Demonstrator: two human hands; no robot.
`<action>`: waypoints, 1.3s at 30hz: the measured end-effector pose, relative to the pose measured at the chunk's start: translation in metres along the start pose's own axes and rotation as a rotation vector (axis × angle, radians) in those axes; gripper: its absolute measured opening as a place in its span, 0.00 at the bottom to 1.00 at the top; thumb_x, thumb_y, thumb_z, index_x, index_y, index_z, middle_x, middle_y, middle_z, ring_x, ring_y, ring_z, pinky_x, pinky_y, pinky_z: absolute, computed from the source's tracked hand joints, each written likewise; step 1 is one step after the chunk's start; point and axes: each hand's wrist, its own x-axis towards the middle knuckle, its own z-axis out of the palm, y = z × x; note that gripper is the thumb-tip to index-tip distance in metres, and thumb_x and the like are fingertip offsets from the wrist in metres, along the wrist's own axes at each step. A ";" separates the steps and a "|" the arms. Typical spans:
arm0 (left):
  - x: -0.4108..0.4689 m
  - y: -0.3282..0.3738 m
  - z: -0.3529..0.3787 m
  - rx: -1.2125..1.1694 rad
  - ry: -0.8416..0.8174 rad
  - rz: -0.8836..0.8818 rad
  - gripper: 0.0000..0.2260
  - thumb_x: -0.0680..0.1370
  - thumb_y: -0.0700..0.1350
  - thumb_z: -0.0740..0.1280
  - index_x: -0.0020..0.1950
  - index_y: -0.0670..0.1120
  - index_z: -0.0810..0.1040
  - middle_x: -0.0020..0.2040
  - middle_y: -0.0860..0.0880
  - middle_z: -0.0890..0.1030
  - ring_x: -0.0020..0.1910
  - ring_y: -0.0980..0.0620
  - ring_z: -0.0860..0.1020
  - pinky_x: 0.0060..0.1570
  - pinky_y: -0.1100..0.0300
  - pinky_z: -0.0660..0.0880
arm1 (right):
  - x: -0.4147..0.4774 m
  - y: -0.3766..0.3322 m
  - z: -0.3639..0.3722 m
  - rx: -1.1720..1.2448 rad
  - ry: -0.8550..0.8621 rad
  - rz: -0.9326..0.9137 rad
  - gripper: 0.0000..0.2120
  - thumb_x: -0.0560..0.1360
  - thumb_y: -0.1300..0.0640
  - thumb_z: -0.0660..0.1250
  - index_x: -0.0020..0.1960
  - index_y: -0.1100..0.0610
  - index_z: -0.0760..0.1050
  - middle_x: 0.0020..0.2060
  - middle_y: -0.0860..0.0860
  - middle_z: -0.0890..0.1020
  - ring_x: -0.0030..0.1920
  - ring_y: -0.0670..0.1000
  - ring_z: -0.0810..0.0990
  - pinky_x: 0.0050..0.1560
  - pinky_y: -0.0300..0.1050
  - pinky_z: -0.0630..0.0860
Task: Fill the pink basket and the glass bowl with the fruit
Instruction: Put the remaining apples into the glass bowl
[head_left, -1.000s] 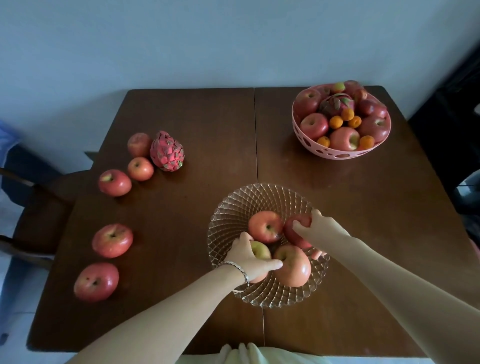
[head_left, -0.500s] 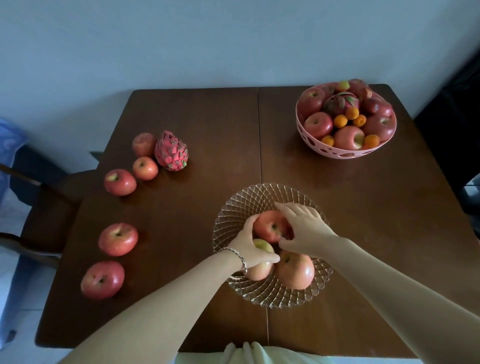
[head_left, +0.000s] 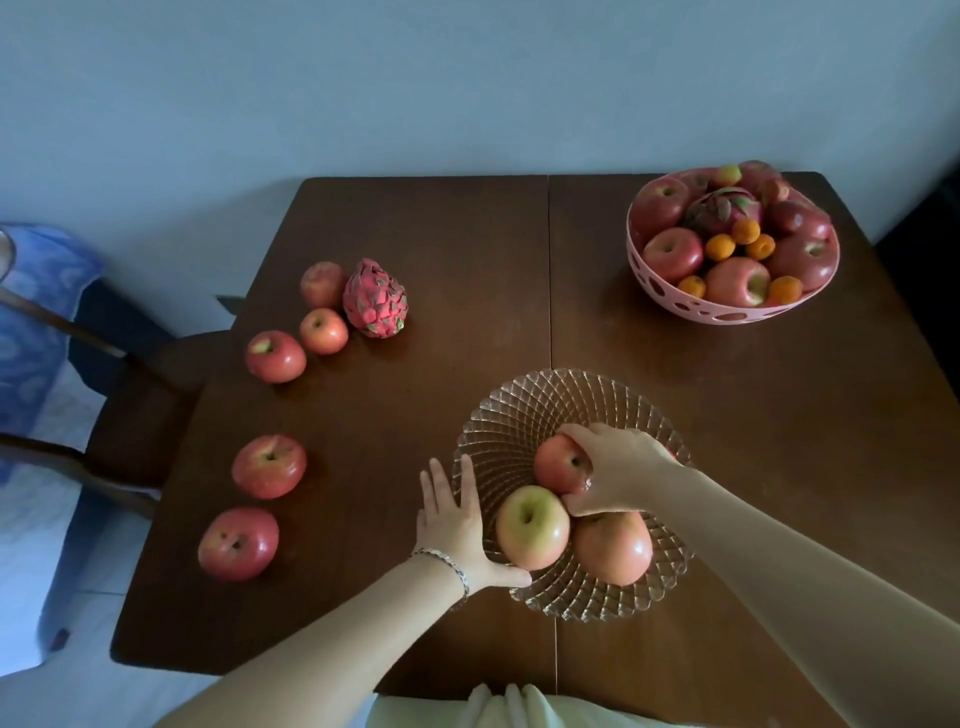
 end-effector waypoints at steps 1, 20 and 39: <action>0.001 -0.001 0.001 -0.075 -0.015 0.013 0.65 0.60 0.62 0.76 0.72 0.48 0.27 0.73 0.38 0.28 0.75 0.40 0.35 0.74 0.47 0.52 | -0.001 0.000 0.001 -0.022 -0.003 -0.009 0.42 0.64 0.36 0.65 0.73 0.49 0.56 0.60 0.51 0.75 0.58 0.56 0.76 0.61 0.49 0.72; 0.009 -0.010 -0.028 -0.215 -0.295 0.066 0.58 0.63 0.57 0.76 0.72 0.59 0.30 0.74 0.44 0.28 0.76 0.41 0.49 0.72 0.47 0.57 | -0.024 -0.034 0.031 -0.171 -0.065 0.002 0.52 0.52 0.20 0.39 0.74 0.37 0.42 0.72 0.62 0.30 0.73 0.68 0.35 0.70 0.68 0.38; 0.027 -0.131 -0.087 -0.048 0.368 -0.470 0.31 0.71 0.52 0.71 0.70 0.56 0.62 0.67 0.44 0.62 0.63 0.38 0.65 0.55 0.48 0.73 | -0.033 -0.031 0.015 -0.031 -0.104 -0.094 0.38 0.63 0.37 0.70 0.70 0.36 0.58 0.72 0.58 0.28 0.73 0.60 0.29 0.73 0.61 0.38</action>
